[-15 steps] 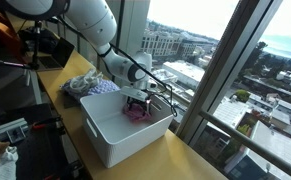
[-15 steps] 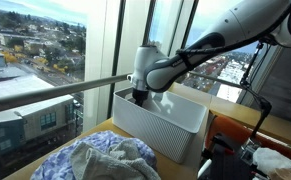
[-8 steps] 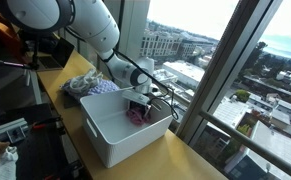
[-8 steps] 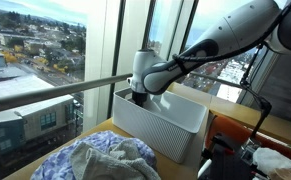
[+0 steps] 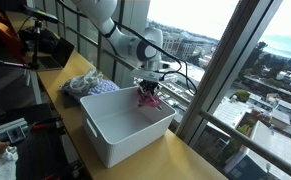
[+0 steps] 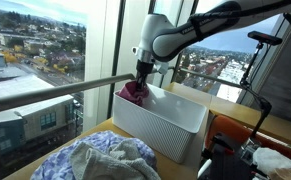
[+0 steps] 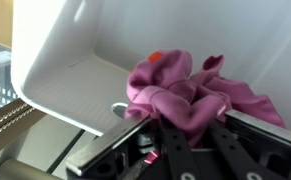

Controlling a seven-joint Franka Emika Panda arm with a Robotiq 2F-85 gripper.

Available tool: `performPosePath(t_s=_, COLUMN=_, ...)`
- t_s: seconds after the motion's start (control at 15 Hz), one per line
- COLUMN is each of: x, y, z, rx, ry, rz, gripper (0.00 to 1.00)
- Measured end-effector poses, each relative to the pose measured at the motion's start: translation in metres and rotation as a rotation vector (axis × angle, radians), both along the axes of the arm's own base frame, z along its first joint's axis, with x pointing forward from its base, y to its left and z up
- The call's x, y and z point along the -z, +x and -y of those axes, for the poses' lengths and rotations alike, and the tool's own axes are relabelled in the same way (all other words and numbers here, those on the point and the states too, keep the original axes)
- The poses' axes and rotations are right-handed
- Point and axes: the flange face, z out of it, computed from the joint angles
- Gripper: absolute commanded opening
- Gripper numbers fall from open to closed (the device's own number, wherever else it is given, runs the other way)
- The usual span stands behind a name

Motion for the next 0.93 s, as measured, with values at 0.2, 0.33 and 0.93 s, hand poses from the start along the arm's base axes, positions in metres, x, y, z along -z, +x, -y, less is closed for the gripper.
performPosePath(t_s=0.2, x=-0.076, y=-0.005, z=-0.022, rx=-0.088, ry=-0.032, rz=0.084, gripper=0.04)
performPosePath(t_s=0.33, x=-0.126, y=-0.013, z=-0.046, rx=-0.159, ry=-0.064, rz=0.144, gripper=0.04)
performPosePath(t_s=0.93, x=-0.302, y=-0.110, z=-0.187, rx=-0.374, ry=-0.060, rz=0.193, gripper=0.04)
